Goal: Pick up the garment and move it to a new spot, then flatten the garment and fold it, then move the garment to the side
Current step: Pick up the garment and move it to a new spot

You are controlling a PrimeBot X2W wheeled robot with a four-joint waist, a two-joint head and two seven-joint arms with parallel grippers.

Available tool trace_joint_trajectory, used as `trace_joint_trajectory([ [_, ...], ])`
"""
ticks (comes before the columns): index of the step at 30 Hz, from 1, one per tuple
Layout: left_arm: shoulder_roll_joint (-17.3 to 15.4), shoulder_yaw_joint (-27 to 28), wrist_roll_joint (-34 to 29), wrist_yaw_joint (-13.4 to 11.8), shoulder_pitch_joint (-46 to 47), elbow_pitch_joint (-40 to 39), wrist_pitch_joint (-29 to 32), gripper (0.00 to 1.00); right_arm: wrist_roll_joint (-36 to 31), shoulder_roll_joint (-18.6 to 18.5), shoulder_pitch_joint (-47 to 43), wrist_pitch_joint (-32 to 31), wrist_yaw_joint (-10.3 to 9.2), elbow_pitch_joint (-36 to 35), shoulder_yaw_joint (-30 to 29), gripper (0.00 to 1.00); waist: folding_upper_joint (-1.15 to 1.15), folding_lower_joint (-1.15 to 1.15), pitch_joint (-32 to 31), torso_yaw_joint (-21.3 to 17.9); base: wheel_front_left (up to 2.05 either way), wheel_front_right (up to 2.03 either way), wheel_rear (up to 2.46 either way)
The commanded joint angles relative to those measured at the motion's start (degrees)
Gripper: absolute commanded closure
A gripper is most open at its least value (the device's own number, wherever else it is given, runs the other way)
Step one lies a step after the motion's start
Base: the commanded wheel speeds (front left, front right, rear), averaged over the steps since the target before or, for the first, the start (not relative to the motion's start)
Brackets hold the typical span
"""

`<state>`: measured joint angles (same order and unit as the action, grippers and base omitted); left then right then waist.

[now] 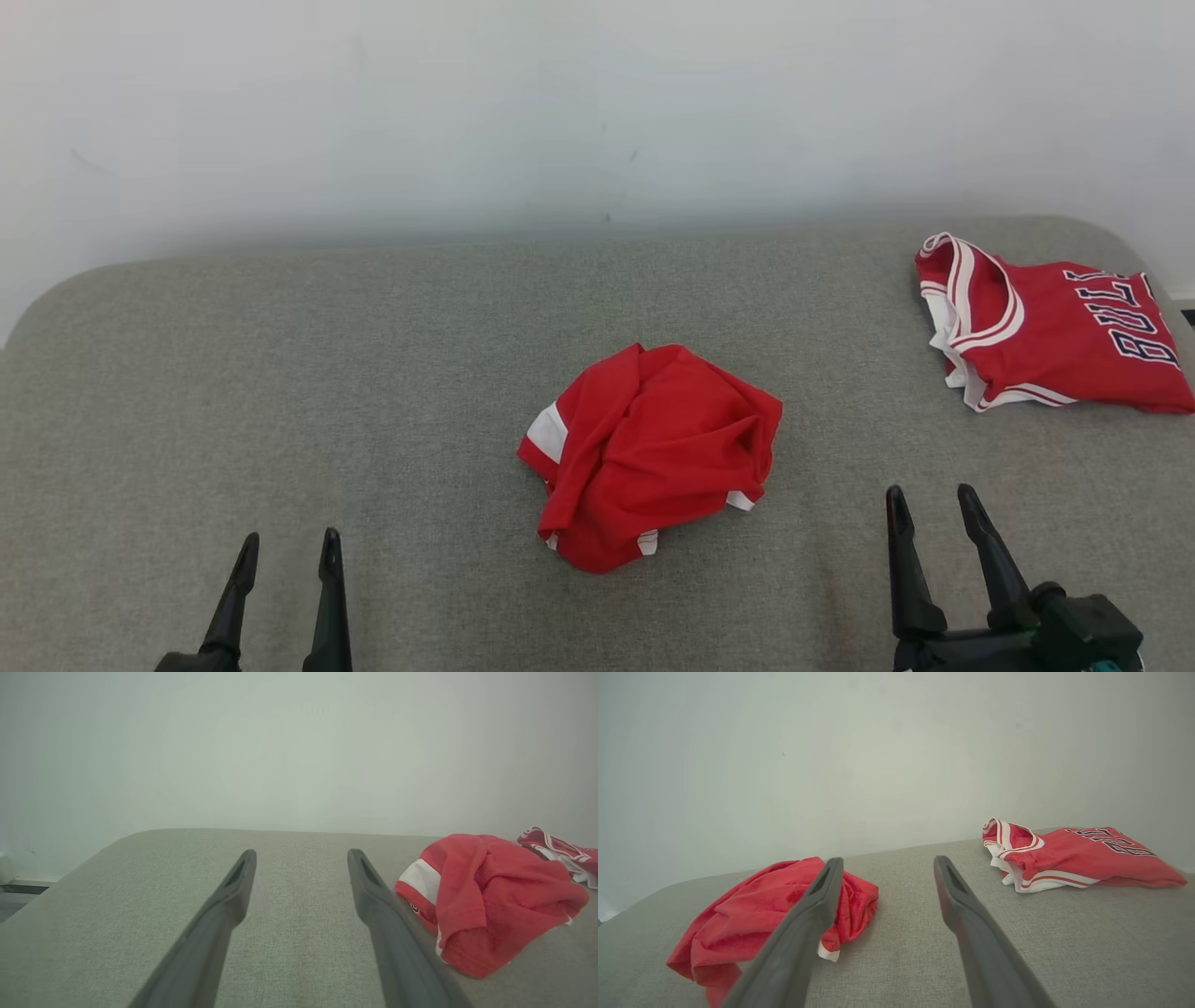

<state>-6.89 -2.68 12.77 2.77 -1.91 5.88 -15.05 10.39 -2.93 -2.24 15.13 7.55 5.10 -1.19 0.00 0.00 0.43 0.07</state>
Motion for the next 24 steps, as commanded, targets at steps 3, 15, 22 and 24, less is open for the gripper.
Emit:
trace_joint_trajectory([
  [3, 1.4, 1.6, -2.2, 1.1, -1.6, 0.3, -0.2, 0.00, 0.3, 0.1, -0.7, 0.0, -0.16, 0.5, 0.1, 0.00, 0.00, 0.00, -0.1, 0.5, 0.00, 0.00, 0.00],
  [15, 3.6, 5.3, -4.3, 2.9, -1.9, 0.5, -0.2, 0.00, 0.6, 0.1, -0.7, 0.0, -0.16, 1.2, 0.1, 0.00, 0.00, 0.00, 0.0, 0.7, 0.00, 0.00, 0.00],
  [22, 4.0, 6.0, -5.0, 3.7, -1.5, 1.1, -0.2, 0.00, 0.6, 0.1, -0.8, 0.0, -0.16, 1.4, 0.2, 0.00, 0.00, 0.00, 0.1, 0.7, 0.00, 0.00, 0.00],
  [24, 4.0, 6.0, -5.2, 3.6, -1.5, 1.2, -0.2, 0.00, 0.6, 0.1, -0.9, 0.0, -0.16, 1.6, 0.1, 0.00, 0.00, 0.00, 0.0, 0.7, 0.00, 0.00, 0.00],
])
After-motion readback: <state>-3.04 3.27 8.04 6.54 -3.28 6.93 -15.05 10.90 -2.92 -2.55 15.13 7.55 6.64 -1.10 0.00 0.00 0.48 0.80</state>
